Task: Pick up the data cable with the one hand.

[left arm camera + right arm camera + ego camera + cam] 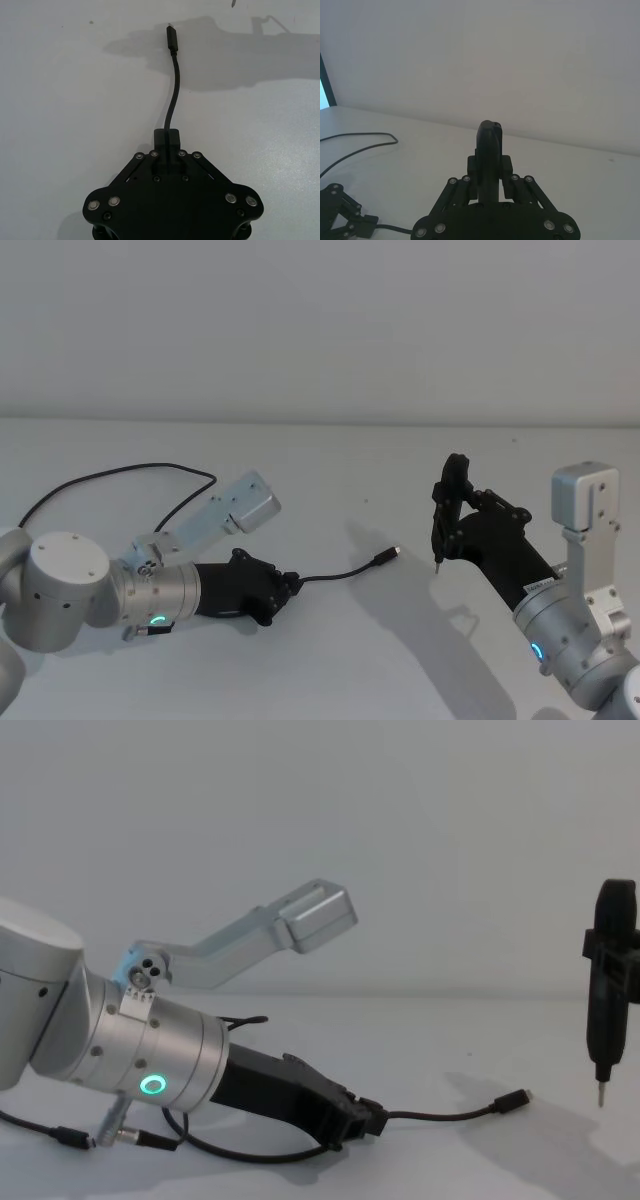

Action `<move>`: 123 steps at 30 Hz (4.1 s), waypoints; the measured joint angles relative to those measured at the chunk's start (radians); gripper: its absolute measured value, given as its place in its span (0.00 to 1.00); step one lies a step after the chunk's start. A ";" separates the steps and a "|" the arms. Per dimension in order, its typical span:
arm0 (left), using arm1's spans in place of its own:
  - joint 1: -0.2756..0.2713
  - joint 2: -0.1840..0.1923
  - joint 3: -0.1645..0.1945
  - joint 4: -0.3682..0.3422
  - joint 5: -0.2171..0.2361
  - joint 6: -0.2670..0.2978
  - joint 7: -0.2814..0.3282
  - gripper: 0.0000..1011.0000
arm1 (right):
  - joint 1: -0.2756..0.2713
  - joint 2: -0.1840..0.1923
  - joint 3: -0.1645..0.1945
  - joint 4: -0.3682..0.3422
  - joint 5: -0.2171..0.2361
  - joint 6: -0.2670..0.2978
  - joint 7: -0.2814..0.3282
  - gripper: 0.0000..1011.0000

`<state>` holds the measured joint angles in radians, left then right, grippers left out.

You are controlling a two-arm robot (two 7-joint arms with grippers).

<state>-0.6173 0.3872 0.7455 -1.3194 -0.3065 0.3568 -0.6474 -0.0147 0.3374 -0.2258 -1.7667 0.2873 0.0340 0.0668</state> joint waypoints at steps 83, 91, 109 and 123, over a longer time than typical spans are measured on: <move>0.023 0.069 -0.002 -0.175 0.107 -0.211 0.000 0.04 | 0.038 -0.057 0.080 -0.021 -0.003 -0.023 0.059 0.27; 0.023 0.069 -0.002 -0.176 0.107 -0.211 0.000 0.04 | 0.032 -0.063 0.083 -0.026 -0.005 -0.018 0.064 0.27; 0.023 0.069 -0.002 -0.175 0.107 -0.211 0.000 0.04 | 0.014 -0.075 0.086 -0.047 -0.016 -0.009 0.079 0.27; 0.023 0.069 -0.002 -0.175 0.107 -0.211 0.000 0.04 | 0.012 -0.082 0.088 -0.050 -0.036 -0.013 0.086 0.27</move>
<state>-0.5941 0.4564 0.7440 -1.4949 -0.1999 0.1455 -0.6471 -0.0029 0.2558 -0.1379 -1.8170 0.2516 0.0207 0.1530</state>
